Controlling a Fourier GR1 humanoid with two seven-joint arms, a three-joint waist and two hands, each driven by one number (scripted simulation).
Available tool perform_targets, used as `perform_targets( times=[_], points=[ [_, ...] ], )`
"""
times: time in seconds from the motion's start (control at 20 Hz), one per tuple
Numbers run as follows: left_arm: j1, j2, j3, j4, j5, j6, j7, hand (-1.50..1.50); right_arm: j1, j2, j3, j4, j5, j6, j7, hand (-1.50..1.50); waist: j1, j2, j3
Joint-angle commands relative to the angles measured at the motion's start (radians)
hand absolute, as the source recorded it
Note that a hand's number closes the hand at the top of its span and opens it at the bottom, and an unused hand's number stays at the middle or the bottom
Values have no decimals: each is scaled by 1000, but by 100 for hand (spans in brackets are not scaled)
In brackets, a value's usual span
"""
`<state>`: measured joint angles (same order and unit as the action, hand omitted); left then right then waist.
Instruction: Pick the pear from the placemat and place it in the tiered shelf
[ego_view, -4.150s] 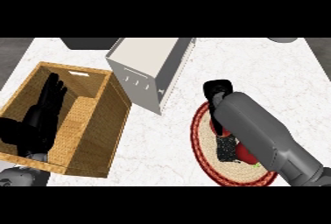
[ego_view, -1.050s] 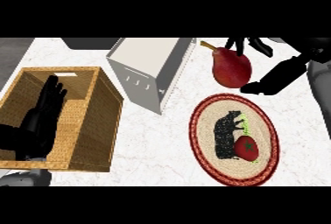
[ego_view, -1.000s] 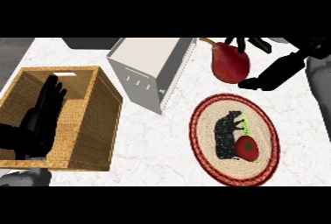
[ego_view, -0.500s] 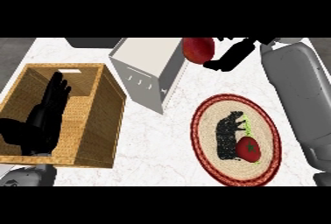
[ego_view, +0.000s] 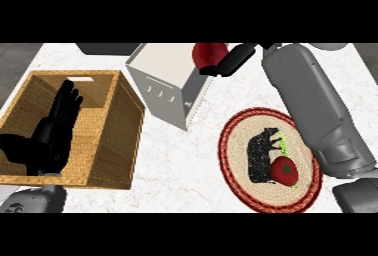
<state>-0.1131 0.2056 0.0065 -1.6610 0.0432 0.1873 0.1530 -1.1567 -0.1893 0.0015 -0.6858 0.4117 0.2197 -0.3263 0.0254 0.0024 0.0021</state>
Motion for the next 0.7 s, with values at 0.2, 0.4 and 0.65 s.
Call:
perform_targets(
  times=[0.2, 0.4, 0.65],
  points=[
    [13, -20, -12, 1, -11, -9, -18, 0, -117, 51, 13, 246, 98, -133, -114, 150, 17, 13, -3],
    [-10, 3, 1, -32, 1, -20, 45, 0, -122, 91, -88, 337, 1, -116, -82, 150, 23, 15, -2],
    [24, -33, -19, -15, -19, -7, -17, 0, -157, 102, -63, 409, 38, -92, -92, -150, 33, 18, -3]
  ],
)
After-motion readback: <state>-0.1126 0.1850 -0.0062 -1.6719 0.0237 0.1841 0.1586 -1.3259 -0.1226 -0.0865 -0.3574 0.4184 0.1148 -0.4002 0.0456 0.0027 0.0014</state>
